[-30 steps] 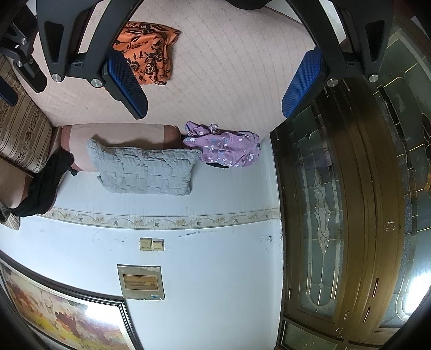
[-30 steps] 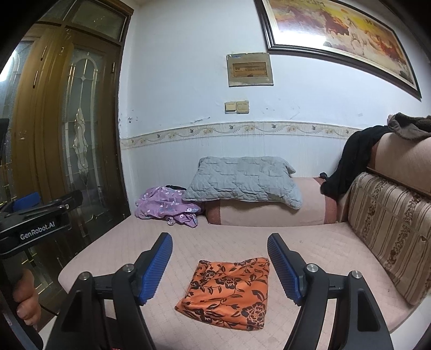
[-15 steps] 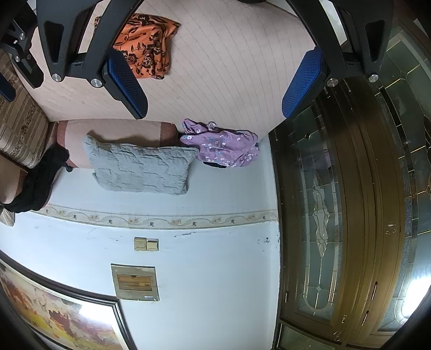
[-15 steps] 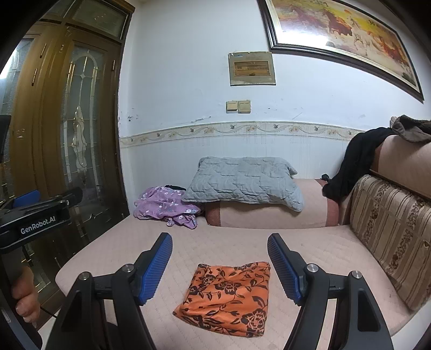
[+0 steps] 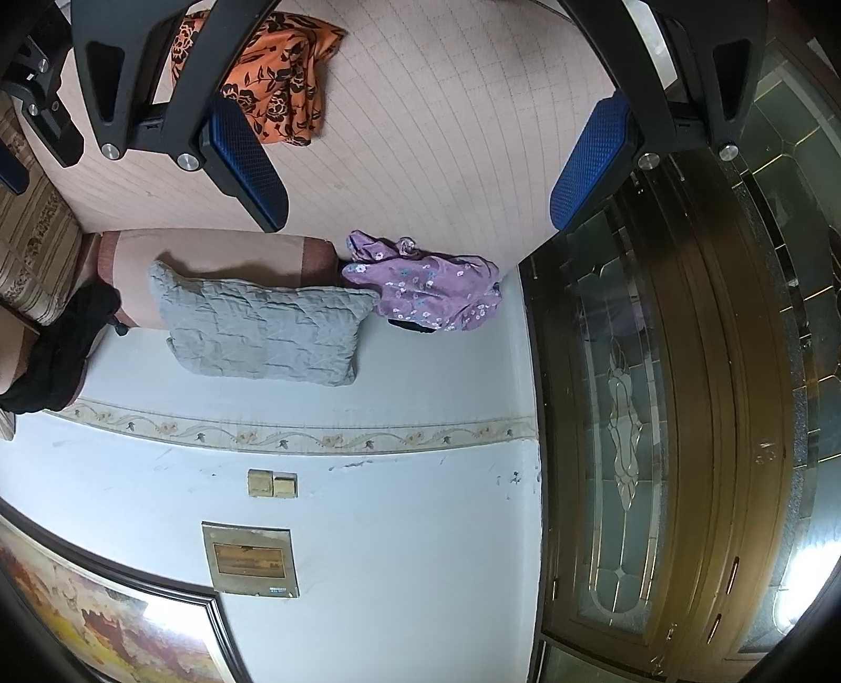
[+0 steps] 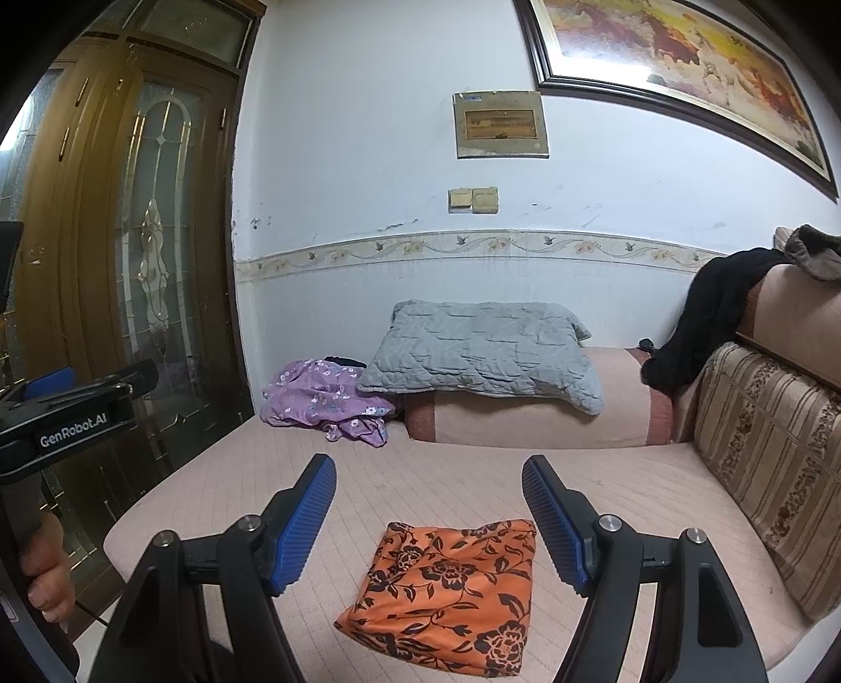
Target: Fold small clothes
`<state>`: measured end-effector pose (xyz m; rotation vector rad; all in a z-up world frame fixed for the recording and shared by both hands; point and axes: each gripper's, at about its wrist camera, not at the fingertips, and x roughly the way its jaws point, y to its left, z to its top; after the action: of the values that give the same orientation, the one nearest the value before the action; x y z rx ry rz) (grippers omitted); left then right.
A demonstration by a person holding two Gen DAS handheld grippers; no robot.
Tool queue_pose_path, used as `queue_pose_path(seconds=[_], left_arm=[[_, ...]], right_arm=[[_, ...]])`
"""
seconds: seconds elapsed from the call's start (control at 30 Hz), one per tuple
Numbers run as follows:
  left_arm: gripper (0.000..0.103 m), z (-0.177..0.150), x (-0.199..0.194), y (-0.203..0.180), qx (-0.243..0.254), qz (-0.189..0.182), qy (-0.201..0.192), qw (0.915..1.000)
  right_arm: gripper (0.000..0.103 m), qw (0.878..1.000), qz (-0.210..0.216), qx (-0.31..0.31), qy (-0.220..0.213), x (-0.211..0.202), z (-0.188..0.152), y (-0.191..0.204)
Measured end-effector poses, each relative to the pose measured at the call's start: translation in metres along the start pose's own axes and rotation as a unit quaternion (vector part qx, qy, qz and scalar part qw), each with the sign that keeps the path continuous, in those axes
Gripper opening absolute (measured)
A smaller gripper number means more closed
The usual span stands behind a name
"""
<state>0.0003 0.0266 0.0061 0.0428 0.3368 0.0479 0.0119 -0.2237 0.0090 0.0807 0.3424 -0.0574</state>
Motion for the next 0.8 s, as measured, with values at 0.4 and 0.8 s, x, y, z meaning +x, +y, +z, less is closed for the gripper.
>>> queue_pose_path(seconds=[0.4,0.8], left_arm=[[0.100,0.008,0.020,0.001,-0.006,0.001,0.009,0.9999],[0.100,0.006,0.058,-0.009,-0.002,0.004,0.032,0.9995]], right_arm=[[0.077,1.000,0.008,-0.005,0.010,0.025,0.003,0.005],[0.077,0.999,0.016,-0.003,0.030,0.062,0.000,0.005]])
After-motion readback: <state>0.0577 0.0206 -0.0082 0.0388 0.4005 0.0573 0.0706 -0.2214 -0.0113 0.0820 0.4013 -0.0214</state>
